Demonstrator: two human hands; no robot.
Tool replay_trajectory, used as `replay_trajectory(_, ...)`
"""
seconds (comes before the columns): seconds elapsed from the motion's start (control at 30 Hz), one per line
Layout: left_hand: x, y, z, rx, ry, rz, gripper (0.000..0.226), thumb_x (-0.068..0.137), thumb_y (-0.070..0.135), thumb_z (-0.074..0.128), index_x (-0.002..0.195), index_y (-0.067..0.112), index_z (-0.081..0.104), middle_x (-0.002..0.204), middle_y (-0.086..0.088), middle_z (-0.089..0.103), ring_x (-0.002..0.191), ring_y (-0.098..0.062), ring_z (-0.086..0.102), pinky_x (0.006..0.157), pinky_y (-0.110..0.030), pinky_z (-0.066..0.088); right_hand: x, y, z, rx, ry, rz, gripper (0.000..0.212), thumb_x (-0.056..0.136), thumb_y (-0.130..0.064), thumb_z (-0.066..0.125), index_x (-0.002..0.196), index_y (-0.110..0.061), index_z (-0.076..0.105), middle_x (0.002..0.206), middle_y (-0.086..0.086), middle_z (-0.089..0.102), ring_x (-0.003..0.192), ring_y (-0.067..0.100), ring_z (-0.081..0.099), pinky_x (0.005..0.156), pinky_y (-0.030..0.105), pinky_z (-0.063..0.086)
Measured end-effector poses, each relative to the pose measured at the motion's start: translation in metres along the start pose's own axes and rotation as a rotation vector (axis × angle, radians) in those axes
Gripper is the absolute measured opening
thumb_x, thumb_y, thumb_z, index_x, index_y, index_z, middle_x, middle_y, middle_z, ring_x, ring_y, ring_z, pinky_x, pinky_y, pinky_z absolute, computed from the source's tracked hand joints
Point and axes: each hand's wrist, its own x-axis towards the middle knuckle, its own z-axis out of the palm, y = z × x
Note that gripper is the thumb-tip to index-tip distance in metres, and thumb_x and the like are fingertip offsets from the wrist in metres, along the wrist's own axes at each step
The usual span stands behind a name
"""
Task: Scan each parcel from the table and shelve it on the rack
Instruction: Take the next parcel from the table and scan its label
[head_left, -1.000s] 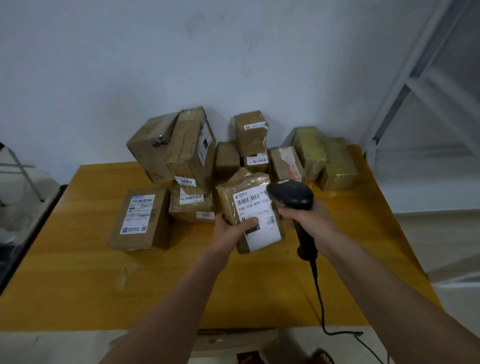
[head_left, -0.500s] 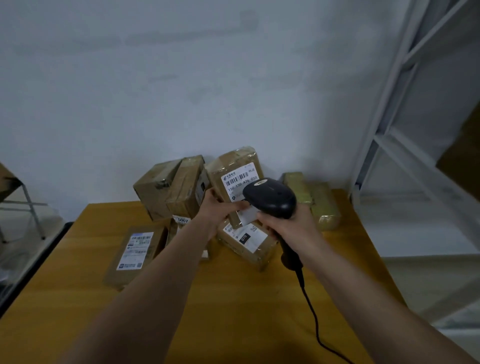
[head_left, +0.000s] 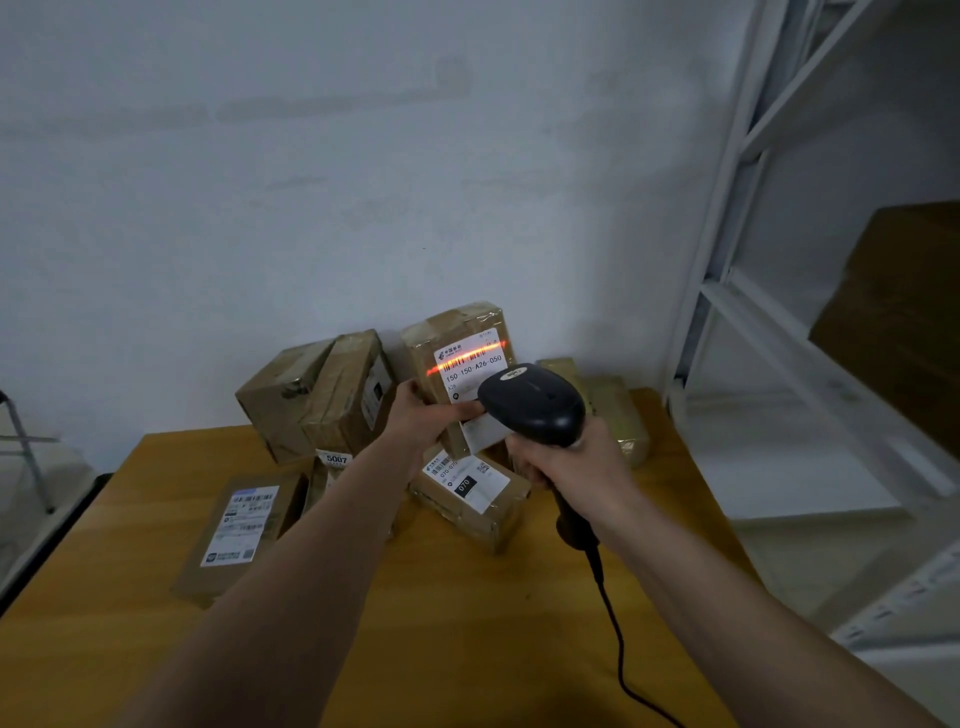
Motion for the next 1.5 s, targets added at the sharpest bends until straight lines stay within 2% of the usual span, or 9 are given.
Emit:
replay_trajectory(0.33, -0.01, 0.008, 0.004, 0.021, 0.036, -0.035, 0.082, 0.065, 0.024, 0.089, 0.135, 0.017, 0.046, 0.122, -0.007, 0.063, 0.11, -0.032, 0.063, 0.086, -0.058, 0.055, -0.002, -0.004, -0.001, 0.002, 0.015, 0.03, 0.01, 0.084, -0.012, 0.071, 0.088, -0.021, 0.067, 0.066, -0.005, 0.062, 0.061, 0.002, 0.059, 0.055, 0.014, 0.045)
replay_trajectory(0.47, -0.01, 0.006, 0.001, 0.034, 0.049, -0.021, 0.084, 0.065, 0.025, 0.089, 0.136, 0.018, 0.045, 0.123, -0.006, 0.062, 0.11, -0.031, 0.063, 0.087, -0.057, 0.055, -0.002, -0.003, 0.001, 0.022, 0.031, 0.04, 0.014, 0.083, -0.014, 0.072, 0.091, -0.023, 0.066, 0.067, -0.005, 0.064, 0.056, -0.003, 0.06, 0.055, 0.013, 0.046)
replay_trajectory(0.6, -0.008, 0.002, 0.001, 0.046, 0.001, -0.004, 0.105, 0.046, 0.04, 0.095, 0.137, 0.021, 0.044, 0.123, -0.004, 0.063, 0.107, -0.026, 0.065, 0.083, -0.053, 0.058, -0.004, 0.001, 0.001, 0.076, 0.075, 0.073, 0.021, 0.082, -0.012, 0.072, 0.101, -0.017, 0.066, 0.074, -0.002, 0.066, 0.058, -0.004, 0.061, 0.055, 0.011, 0.048)
replay_trajectory(0.77, 0.0, -0.006, 0.018, 0.056, -0.143, -0.02, 0.092, 0.071, 0.008, 0.085, 0.143, 0.016, 0.029, 0.126, -0.002, 0.055, 0.108, -0.021, 0.058, 0.075, -0.037, 0.057, -0.014, 0.011, -0.006, 0.129, 0.232, 0.086, 0.004, 0.083, -0.014, 0.071, 0.083, -0.017, 0.068, 0.068, -0.001, 0.068, 0.065, 0.005, 0.064, 0.062, 0.015, 0.053)
replay_trajectory(0.87, 0.001, -0.012, 0.043, 0.082, -0.251, -0.046, 0.096, 0.072, 0.005, 0.083, 0.147, 0.017, 0.025, 0.128, -0.004, 0.055, 0.102, -0.02, 0.06, 0.073, -0.037, 0.057, -0.025, 0.018, -0.014, 0.148, 0.365, 0.122, 0.005, 0.082, -0.016, 0.073, 0.079, -0.018, 0.069, 0.072, 0.005, 0.07, 0.071, 0.012, 0.066, 0.073, 0.025, 0.054)
replay_trajectory(0.97, -0.008, -0.017, 0.071, 0.104, -0.351, -0.052, 0.092, 0.07, 0.005, 0.084, 0.143, 0.02, 0.029, 0.113, 0.002, 0.058, 0.097, -0.019, 0.062, 0.069, -0.035, 0.056, -0.04, 0.025, -0.027, 0.2, 0.485, 0.151, 0.008, 0.082, -0.016, 0.074, 0.086, -0.018, 0.068, 0.071, 0.003, 0.07, 0.069, 0.011, 0.066, 0.071, 0.022, 0.056)
replay_trajectory(1.1, -0.032, -0.019, 0.111, 0.148, -0.457, -0.036, 0.088, 0.063, 0.015, 0.089, 0.135, 0.019, 0.039, 0.119, -0.001, 0.061, 0.104, -0.021, 0.062, 0.079, -0.038, 0.058, -0.068, 0.03, -0.055, 0.172, 0.581, 0.168, 0.007, 0.082, -0.015, 0.074, 0.083, -0.013, 0.068, 0.063, 0.001, 0.065, 0.058, 0.005, 0.061, 0.057, 0.014, 0.05)
replay_trajectory(1.2, -0.061, -0.022, 0.141, 0.19, -0.532, -0.046, 0.094, 0.05, 0.026, 0.095, 0.129, 0.022, 0.044, 0.122, -0.003, 0.063, 0.108, -0.024, 0.062, 0.09, -0.047, 0.056, -0.096, 0.038, -0.081, 0.141, 0.611, 0.186, 0.011, 0.082, -0.012, 0.073, 0.074, -0.01, 0.066, 0.058, -0.001, 0.058, 0.057, 0.009, 0.056, 0.059, 0.019, 0.046)
replay_trajectory(1.5, -0.175, -0.031, 0.246, 0.247, -0.719, -0.036, 0.069, 0.063, 0.008, 0.089, 0.114, 0.019, 0.045, 0.113, -0.004, 0.062, 0.103, -0.024, 0.063, 0.082, -0.041, 0.058, -0.213, 0.039, -0.18, 0.055, 0.671, 0.113, 0.029, 0.083, 0.003, 0.064, 0.103, -0.018, 0.061, 0.085, -0.002, 0.068, 0.075, -0.003, 0.063, 0.062, 0.013, 0.049)
